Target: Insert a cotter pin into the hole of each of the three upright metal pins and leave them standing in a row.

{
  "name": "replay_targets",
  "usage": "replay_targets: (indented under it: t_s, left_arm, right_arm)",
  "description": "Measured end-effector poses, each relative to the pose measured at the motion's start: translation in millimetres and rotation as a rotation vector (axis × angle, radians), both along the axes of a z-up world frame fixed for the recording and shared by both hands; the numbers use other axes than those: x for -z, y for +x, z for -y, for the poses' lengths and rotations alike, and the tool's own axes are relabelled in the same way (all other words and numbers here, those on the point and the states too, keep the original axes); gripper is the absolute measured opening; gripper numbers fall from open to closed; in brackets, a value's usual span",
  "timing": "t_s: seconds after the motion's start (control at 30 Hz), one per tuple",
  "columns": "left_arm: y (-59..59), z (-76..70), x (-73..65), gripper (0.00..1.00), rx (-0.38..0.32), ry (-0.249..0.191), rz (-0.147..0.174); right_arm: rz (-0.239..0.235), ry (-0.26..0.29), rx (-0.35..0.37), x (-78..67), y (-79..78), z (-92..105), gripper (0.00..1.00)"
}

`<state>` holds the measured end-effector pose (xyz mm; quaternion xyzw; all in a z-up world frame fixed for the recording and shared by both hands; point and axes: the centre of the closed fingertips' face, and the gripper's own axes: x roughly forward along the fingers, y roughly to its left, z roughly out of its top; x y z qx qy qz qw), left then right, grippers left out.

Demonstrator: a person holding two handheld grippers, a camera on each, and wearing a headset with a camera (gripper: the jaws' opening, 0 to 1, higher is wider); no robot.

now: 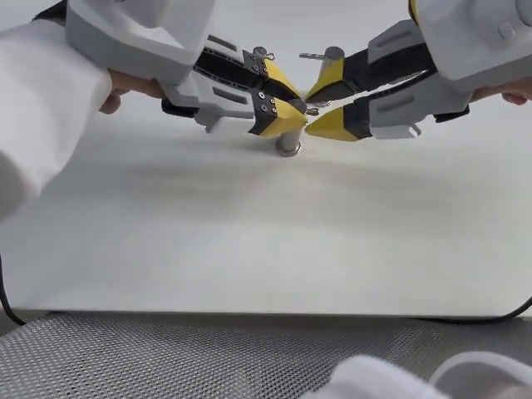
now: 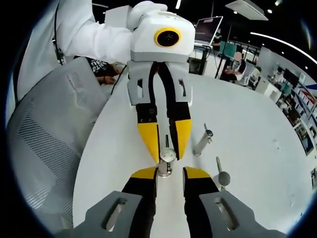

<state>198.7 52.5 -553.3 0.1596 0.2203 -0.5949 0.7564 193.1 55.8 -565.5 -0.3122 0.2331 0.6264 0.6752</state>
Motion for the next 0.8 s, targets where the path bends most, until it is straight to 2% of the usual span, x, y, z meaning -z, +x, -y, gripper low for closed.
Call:
replay_targets:
  t_s: [0.13,0.23,0.3,0.37,0.4,0.57,0.67,0.73,0.8]
  left_arm:
    - [-0.8,-1.0,-2.9,0.15,0.004,-0.016,0.010]
    - [-1.7,-3.6,-2.6,0.29,0.006,-0.015,0.022]
    - [-4.1,-5.5,-3.2,0.37,0.002,-0.034,0.011]
    - [-8.8,-4.5,-5.9,0.43,-0.009,-0.083,-0.031]
    - [-10.0,-4.8,-6.5,0.48,-0.014,-0.097,-0.042]
    - [-24.8,-11.5,-1.1,0.71,-0.008,-0.090,-0.044]
    - [-27.6,-14.3,1.1,0.84,-0.031,-0.094,-0.037]
    - [-36.5,-15.3,0.0,0.89,-0.031,-0.111,-0.055]
    - [-42.5,-15.8,0.0,0.93,-0.031,-0.113,-0.059]
  right_arm:
    - [-0.011,0.026,0.029,-3.8,2.1,1.6,0.17]
    - [-0.024,0.046,0.045,-6.3,2.1,2.3,0.17]
    - [-0.036,0.058,0.055,-5.9,2.2,2.3,0.18]
    - [-0.049,0.066,0.062,-5.8,1.6,1.6,0.19]
    - [-0.051,0.071,0.064,-6.0,1.5,0.9,0.19]
    - [-0.070,0.084,0.070,-6.4,-0.7,-2.0,0.19]
    - [-0.083,0.090,0.073,-5.7,-1.9,-4.8,0.20]
    - [-0.089,0.094,0.073,-6.2,-4.0,-9.5,0.20]
    - [-0.096,0.099,0.073,-7.0,-5.6,-11.6,0.20]
